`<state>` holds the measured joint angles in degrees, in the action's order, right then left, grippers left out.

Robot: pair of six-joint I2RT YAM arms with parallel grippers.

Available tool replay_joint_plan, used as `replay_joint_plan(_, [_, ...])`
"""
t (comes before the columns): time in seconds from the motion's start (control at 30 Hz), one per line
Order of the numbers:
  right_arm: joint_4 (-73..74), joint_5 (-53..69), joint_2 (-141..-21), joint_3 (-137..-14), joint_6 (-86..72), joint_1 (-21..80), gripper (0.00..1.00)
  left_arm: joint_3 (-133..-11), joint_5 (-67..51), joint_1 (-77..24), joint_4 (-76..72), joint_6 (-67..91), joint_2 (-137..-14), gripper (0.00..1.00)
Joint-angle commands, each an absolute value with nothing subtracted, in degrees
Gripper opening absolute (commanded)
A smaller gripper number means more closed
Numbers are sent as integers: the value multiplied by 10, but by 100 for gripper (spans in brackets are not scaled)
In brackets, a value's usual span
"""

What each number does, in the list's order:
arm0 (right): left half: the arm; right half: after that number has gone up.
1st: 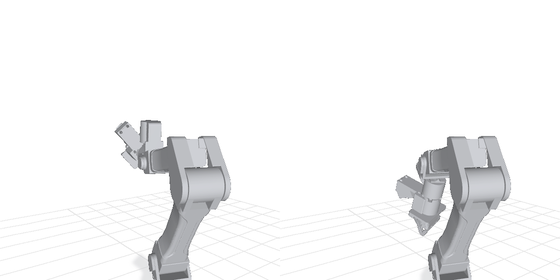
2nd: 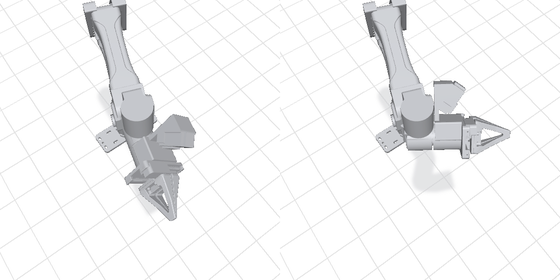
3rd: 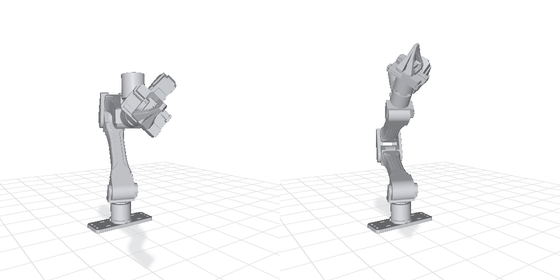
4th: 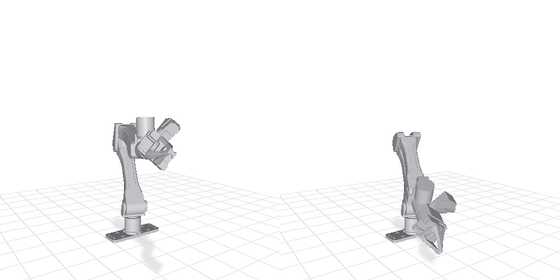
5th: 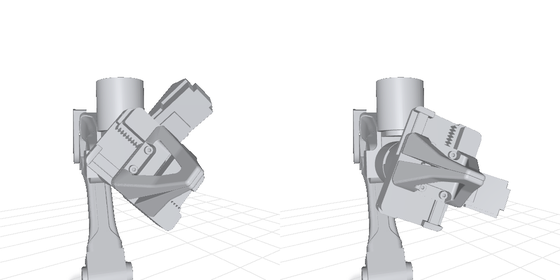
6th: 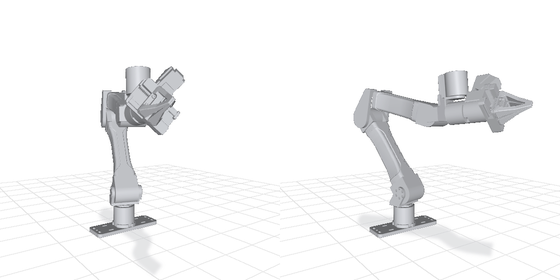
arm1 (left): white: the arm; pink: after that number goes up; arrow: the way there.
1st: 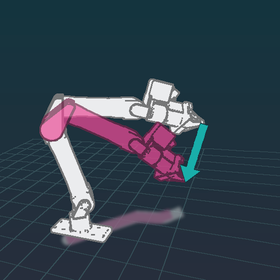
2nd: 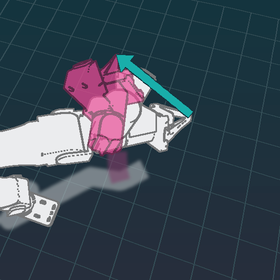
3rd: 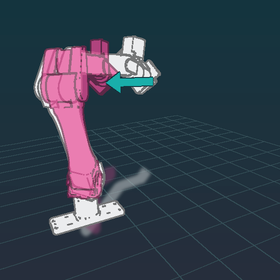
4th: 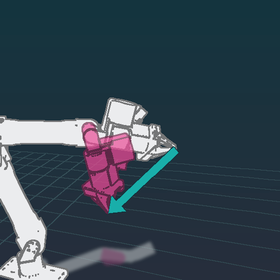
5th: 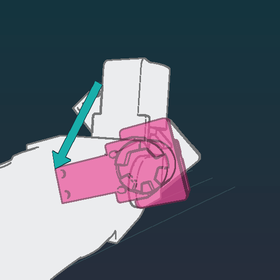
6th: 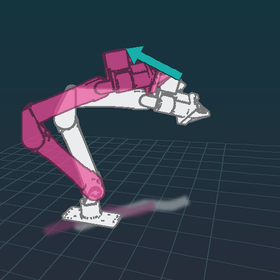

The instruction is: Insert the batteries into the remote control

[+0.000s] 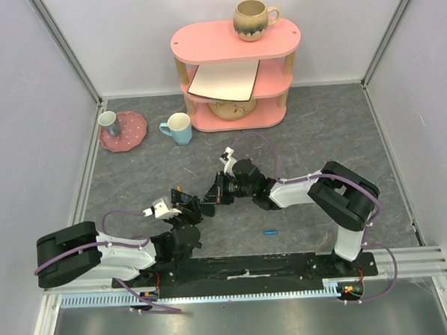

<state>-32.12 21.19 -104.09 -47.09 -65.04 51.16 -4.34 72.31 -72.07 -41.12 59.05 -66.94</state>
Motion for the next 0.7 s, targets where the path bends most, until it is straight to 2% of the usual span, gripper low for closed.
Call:
replay_joint_plan(0.0, [-323,215,-1053,-490,-650,515,7,-52,752,-722,-396,564,-665,2])
replay_joint_plan(0.27, [-283,209,-1058,-496,-635,516,1,-53,753,-722,-395,563,-664,2])
replay_joint_plan(0.67, [-182,185,-1061,-519,-594,526,0,-56,753,-722,-393,561,-665,2])
